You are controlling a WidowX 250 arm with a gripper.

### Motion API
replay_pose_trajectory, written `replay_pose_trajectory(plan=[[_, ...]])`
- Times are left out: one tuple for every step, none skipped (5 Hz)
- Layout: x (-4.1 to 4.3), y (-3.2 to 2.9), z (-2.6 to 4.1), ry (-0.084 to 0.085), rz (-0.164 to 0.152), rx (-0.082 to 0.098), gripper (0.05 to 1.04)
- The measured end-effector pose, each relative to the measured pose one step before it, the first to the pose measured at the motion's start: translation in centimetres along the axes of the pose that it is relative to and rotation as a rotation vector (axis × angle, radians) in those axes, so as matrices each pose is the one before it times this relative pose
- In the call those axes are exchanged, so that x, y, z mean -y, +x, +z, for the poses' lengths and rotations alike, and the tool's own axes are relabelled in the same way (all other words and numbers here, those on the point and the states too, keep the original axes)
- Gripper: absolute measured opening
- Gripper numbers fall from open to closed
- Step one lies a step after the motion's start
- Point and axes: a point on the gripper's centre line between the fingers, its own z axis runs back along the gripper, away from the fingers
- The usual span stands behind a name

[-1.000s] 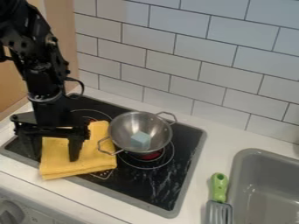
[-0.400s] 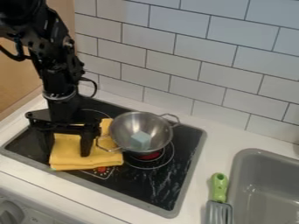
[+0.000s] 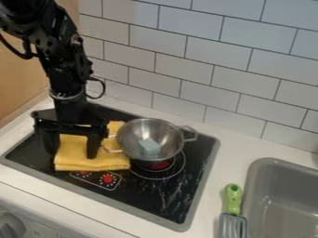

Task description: Move the yellow cloth in the upper left of the stove

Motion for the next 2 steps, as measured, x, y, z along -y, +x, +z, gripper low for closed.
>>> replay_pose_trajectory(plan=[[-0.620, 1.413, 0.044, 0.0007, 0.0174, 0.0082, 0.999], [-0.733, 1.829, 0.075, -0.0103, 0.0318, 0.0130, 0.999]])
